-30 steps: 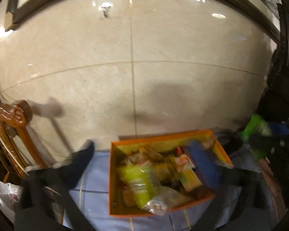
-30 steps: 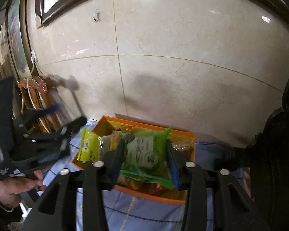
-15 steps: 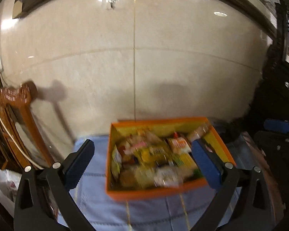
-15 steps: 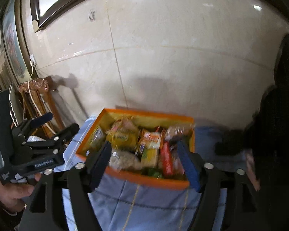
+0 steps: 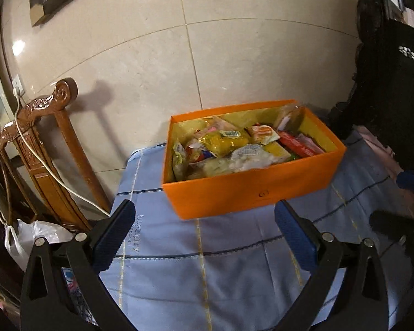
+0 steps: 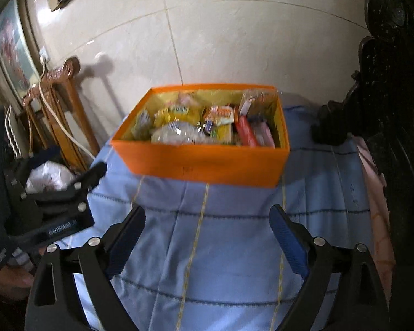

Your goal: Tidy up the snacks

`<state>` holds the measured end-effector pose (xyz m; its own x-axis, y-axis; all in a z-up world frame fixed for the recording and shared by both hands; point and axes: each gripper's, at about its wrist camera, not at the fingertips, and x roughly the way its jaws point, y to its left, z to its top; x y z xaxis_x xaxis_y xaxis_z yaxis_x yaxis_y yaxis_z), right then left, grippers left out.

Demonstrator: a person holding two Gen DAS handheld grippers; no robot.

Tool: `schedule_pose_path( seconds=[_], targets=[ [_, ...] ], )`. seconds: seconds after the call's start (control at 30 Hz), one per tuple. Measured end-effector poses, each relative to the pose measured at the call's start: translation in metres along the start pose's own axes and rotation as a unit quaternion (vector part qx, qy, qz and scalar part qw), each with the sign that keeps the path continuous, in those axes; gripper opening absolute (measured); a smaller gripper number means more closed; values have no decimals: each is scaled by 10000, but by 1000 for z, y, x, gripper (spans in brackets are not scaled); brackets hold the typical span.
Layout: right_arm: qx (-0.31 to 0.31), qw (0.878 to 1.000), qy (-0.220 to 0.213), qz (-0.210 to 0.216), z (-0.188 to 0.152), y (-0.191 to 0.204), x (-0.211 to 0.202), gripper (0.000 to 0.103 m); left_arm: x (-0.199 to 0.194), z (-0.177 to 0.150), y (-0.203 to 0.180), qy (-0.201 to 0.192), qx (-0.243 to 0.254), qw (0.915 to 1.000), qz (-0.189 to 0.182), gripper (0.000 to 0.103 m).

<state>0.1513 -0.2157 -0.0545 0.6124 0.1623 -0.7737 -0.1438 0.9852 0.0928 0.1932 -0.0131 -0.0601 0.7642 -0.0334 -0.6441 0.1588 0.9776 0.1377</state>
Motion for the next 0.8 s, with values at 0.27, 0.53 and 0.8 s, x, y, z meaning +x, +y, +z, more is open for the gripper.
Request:
schedule_pose_path(
  seconds=[0.27,0.53,0.8],
  targets=[
    [-86,9999,-111,2,-17,5,-23,91,-34,10,-8,-46,-47,10000,16,99],
    [-113,9998,-148,42,-39,14,-56,91,-72,5,-3,-75,-448,9981,-405,99],
    [99,9985,-457,-286,-45,16,-103,94,-125,-3,-14,41,-305,9992,-256,99]
  ],
)
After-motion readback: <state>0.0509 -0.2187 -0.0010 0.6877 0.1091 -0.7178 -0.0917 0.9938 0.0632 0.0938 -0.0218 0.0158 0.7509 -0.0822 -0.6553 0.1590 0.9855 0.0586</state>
